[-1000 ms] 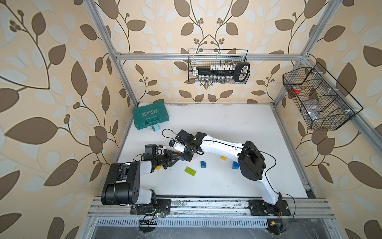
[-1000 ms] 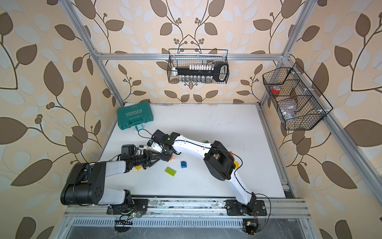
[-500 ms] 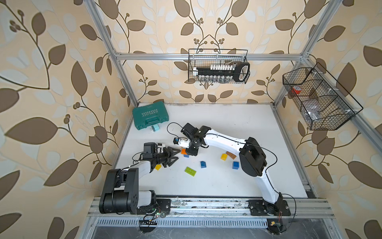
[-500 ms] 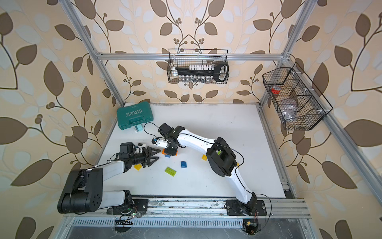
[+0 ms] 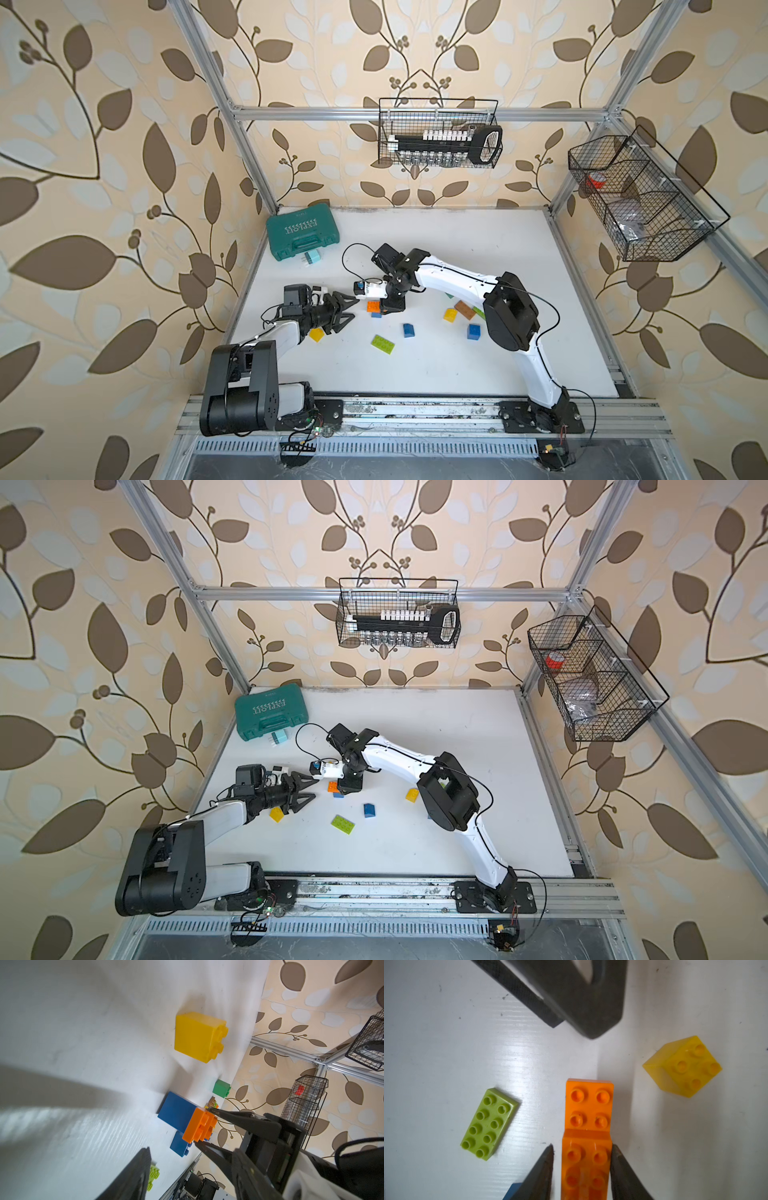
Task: Assemble a fork with lego
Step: Assemble the lego brick with the lego brick.
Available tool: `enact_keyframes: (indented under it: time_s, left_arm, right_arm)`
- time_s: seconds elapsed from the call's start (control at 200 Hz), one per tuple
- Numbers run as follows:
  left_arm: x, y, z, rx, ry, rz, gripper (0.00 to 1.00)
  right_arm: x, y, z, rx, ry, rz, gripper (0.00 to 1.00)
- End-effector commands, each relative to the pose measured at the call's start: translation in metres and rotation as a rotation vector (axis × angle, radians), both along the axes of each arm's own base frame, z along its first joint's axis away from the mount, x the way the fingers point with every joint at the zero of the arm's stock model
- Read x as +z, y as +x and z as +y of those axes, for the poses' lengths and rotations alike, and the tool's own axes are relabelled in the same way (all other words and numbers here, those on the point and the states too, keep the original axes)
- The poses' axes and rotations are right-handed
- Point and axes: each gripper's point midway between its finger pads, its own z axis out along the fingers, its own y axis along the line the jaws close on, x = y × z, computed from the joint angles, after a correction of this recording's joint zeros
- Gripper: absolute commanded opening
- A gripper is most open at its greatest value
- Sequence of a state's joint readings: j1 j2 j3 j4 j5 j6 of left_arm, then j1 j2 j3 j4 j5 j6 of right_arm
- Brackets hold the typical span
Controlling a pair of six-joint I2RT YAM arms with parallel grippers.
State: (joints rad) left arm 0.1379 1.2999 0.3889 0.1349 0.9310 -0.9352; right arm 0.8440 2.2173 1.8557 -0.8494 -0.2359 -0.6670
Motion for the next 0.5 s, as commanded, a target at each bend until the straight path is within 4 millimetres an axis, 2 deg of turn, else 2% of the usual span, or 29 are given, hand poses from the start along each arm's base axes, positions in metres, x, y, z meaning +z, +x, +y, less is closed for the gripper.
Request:
enact_keyframes:
  time_s: [0.0, 0.18, 0.32, 0.495]
  left_arm:
    - [0.012, 0.006, 0.002, -0.029, 0.005, -0.054, 0.67]
    - [0.008, 0.005, 0.002, -0.03, 0.003, -0.045, 0.67]
    - [0.005, 0.005, 0.003, -0.029, 0.006, -0.04, 0.67]
    - [0.006, 0.008, 0.004, -0.023, 0.006, -0.043, 0.67]
  right_arm:
    - [0.006, -0.011, 0.002, 0.033, 0.013, 0.045, 0.5]
    - [0.01, -0.012, 0.004, 0.034, 0.011, 0.029, 0.58]
    - [0.018, -0.006, 0.005, 0.009, 0.02, -0.011, 0.63]
    - [0.041, -0.001, 0.007, -0.044, 0.067, -0.069, 0.69]
